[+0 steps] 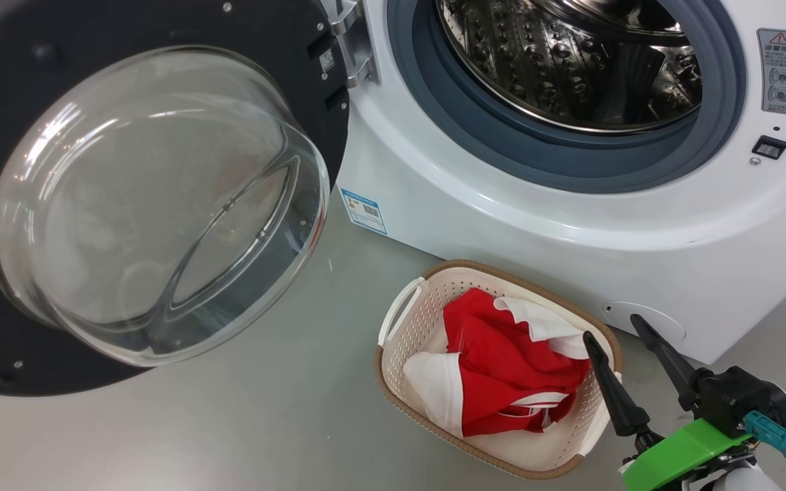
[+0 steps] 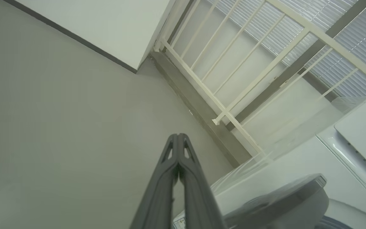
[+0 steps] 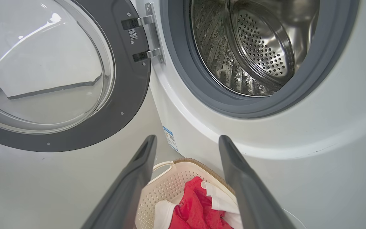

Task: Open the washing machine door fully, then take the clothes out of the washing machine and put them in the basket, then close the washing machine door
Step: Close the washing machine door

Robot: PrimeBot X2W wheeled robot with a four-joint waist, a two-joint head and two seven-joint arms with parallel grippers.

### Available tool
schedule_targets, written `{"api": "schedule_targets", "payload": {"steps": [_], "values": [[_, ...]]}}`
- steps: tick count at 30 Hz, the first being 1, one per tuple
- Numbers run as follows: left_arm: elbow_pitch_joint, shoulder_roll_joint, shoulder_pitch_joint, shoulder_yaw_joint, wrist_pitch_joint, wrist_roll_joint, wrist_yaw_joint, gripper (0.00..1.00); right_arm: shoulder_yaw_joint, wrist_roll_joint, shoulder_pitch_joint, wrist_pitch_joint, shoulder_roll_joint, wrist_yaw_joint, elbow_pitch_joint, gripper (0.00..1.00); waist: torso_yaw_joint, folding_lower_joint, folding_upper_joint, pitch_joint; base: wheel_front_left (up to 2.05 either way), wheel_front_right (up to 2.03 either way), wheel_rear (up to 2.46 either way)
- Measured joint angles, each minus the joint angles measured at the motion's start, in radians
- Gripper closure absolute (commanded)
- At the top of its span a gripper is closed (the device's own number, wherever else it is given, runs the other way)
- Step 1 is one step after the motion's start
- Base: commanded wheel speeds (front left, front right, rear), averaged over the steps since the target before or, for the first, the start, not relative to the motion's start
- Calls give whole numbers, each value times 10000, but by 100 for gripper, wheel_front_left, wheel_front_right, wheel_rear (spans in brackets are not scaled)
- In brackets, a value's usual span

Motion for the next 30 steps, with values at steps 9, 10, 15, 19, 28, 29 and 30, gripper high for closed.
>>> {"api": "schedule_targets", "payload": {"steps": [9,10,15,19,28,29,30], "values": [[477,349,-279,-424,2964,-566,184,100,-67,-2,14,0,-115,0,-67,0,23,0,0,67,0,0,0],[445,355,-277,-487,3233,-571,217,100,-73,-2,15,0,-123,0,-69,0,28,0,0,80,0,0,0],[-132,320,-191,-683,4403,-848,222,100,-88,-10,17,0,-132,0,-117,0,53,0,0,164,0,0,0],[-769,217,284,-805,5127,-1058,213,100,-79,-35,17,0,-134,0,-113,0,65,0,0,183,0,0,0],[-2125,267,1075,-857,6303,-1457,226,100,-65,-35,17,0,-130,0,-107,0,46,0,0,116,0,0,0],[-2261,267,1165,-857,6431,-1513,221,100,-65,-35,17,0,-128,0,-107,0,42,0,0,101,0,0,0],[-2357,261,1230,-863,6518,-1544,209,100,-65,-35,17,0,-125,0,-104,0,38,0,0,88,0,0,0]]}}
